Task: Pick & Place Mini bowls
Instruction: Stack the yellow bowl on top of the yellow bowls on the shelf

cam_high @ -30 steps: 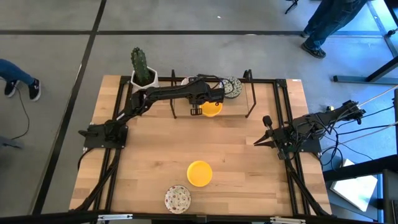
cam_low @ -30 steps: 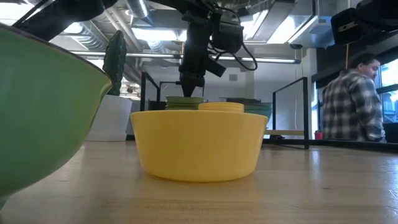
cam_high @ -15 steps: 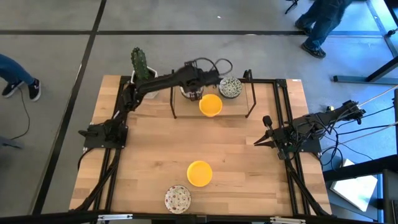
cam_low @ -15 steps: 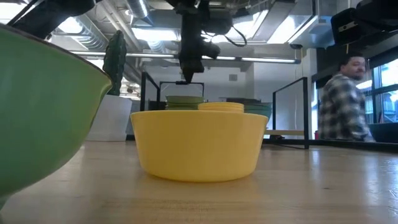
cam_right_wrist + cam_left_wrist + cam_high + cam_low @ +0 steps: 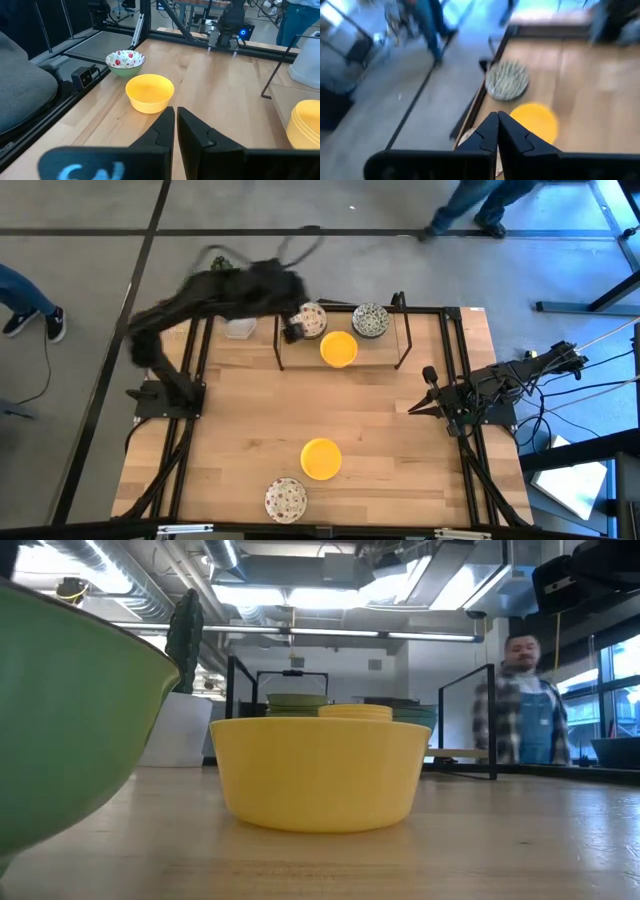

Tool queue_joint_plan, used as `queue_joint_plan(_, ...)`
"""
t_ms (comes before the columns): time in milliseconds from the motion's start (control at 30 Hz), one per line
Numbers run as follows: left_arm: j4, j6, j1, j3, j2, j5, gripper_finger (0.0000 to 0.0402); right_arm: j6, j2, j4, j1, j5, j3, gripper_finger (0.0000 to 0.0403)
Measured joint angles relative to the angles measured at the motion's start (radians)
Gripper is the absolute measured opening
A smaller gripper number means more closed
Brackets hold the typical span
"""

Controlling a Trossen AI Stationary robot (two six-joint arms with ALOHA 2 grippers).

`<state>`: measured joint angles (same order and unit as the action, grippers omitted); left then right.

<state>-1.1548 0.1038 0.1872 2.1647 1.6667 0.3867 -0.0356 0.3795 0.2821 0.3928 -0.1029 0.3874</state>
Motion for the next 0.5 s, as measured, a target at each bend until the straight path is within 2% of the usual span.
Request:
queue_joint_plan(67,0.003,-0.023,-0.074,-0.038,-0.078,0.025,0.0002,0.0,0.0,0.0,0.0,0.0,0.0,0.0023)
queue_joint_plan(167,0.029,-0.065,-0.203,-0.21,-0.206,0.024,0.0001,0.001,0.0,0.0,0.0,-0.001,0.0,0.0023)
queue_joint_plan(333,0.327,-0.028,-0.441,-0.75,-0.506,0.051,0.0002,0.001,0.01,-0.013,0.0,-0.011,0.0,0.0023)
queue_joint_plan(500,0.809,0.091,-0.572,-1.286,-0.855,-0.024,0.0001,0.0,0.028,-0.072,0.0,-0.012,0.0,0.0023)
